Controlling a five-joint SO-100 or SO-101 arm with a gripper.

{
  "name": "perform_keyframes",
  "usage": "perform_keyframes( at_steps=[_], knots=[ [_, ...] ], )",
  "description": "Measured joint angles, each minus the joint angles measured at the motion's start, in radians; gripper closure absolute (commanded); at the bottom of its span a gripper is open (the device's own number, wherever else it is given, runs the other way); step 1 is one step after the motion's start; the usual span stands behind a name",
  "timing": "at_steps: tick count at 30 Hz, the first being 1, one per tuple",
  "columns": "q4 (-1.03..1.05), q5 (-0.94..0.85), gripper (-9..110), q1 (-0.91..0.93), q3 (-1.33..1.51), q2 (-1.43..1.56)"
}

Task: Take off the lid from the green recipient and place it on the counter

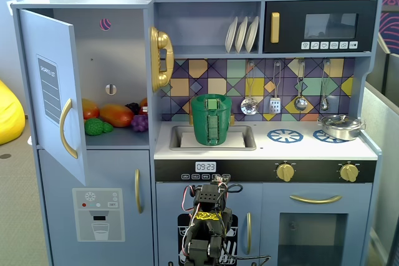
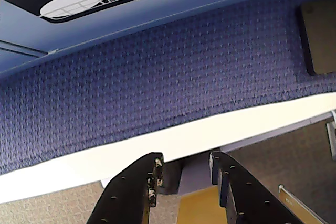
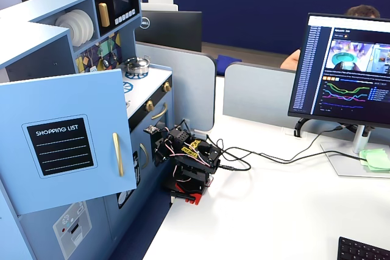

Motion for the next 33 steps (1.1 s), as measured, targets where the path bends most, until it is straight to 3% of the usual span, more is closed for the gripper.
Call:
perform_keyframes(
  at_steps=[18,22,27,33],
  knots=[
    [-0.023,-0.034,101,-0.017,-0.061,-0.028],
    [-0.118,-0.095,101,-0.028,-0.316,-0.164],
    [-0.367,-0.098,81,-0.026,-0.676,-0.268],
    [-0.770,-0.107,71,-0.028,-0.833,-0.316]
  ],
)
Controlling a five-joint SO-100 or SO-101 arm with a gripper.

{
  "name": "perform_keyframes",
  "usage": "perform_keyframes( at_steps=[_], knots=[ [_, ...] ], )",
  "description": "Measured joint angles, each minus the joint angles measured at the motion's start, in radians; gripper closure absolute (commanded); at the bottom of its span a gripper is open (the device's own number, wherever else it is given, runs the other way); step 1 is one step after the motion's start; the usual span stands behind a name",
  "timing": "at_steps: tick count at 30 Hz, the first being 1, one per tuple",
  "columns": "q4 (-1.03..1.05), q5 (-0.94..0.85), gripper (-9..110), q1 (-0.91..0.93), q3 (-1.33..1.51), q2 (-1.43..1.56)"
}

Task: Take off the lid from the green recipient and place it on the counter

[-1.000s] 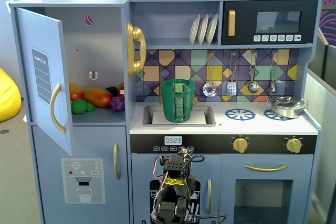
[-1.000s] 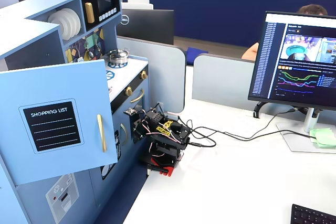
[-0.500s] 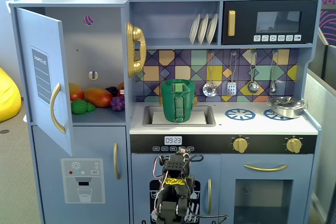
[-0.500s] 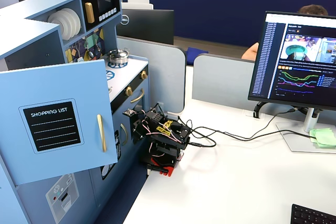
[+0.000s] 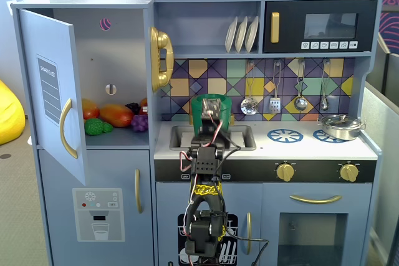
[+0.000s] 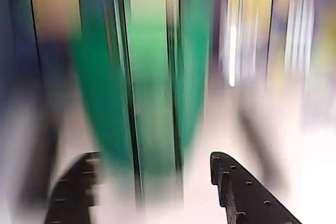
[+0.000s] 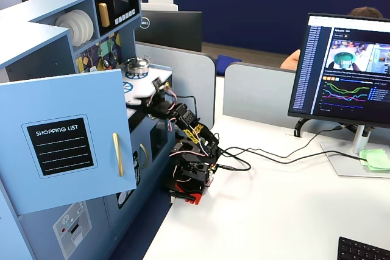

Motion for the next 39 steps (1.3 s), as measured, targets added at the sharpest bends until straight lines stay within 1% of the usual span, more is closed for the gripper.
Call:
perform_keyframes(
  at_steps=[3,10,24,30,35,39],
  knots=[
    [-0.057,-0.002,69,0.000,-0.046,-0.037],
    [-0.087,-0.017,66,-0.002,-0.117,-0.124],
    [-0.133,-0.063,70,-0.003,-0.314,-0.431],
    [-0.156,-0.078,72,-0.040,-0.394,-0.563],
    [-0.161,-0.078,75,-0.038,-0.453,-0.644],
    [-0.161,-0.078,85,-0.044,-0.482,-0.699]
  ],
)
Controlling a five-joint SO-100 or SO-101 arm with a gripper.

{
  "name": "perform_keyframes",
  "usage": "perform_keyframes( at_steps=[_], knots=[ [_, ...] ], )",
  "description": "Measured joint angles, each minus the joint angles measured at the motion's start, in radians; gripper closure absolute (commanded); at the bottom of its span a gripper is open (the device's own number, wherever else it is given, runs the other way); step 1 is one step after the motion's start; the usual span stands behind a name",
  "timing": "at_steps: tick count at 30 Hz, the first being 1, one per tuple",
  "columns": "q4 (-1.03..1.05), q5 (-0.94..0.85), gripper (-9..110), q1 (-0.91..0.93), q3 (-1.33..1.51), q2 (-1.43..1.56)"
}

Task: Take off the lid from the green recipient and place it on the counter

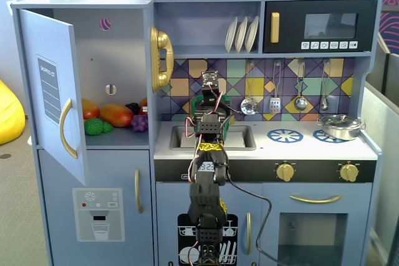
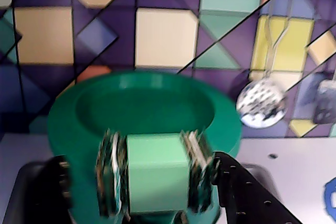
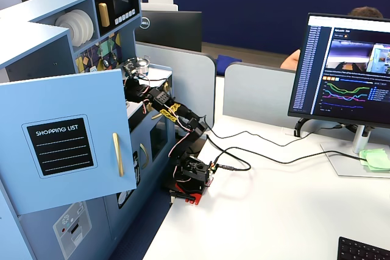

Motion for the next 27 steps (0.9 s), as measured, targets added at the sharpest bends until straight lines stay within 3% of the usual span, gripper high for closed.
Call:
perform_keyframes(
  at_steps=[5,18,27],
  knots=[
    [0.000,0.000,101,-0.011,-0.017,-0.023],
    [-0.003,0.000,101,-0.023,-0.166,-0.061],
    [0.034,0.041,101,0.336,-0.339,-0.118]
  ],
)
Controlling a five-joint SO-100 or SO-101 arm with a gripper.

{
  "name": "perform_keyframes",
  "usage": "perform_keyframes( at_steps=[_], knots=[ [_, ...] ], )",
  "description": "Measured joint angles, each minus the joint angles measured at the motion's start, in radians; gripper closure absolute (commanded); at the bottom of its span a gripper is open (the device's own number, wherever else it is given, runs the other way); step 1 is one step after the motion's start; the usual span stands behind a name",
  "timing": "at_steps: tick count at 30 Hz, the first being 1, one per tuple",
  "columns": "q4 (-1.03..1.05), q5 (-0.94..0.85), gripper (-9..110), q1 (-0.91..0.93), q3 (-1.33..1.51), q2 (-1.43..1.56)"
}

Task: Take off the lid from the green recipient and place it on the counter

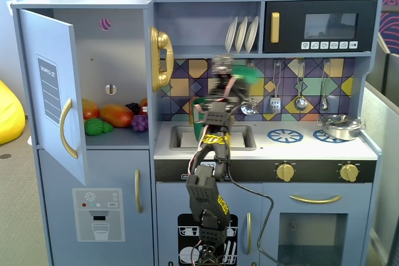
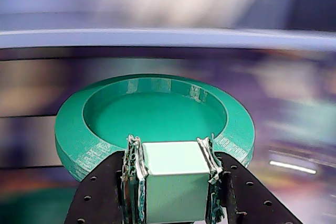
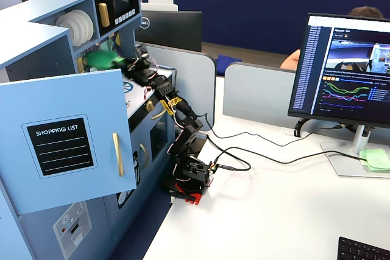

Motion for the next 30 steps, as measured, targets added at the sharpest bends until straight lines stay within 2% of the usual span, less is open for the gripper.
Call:
perform_keyframes(
  at_steps=[7,21,30],
  knots=[
    [-0.160,-0.002,101,0.173,0.127,-0.055],
    [-0.603,-0.048,101,0.183,0.690,-0.071],
    [-0.712,-0.066,101,0.181,0.827,-0.077]
  ],
)
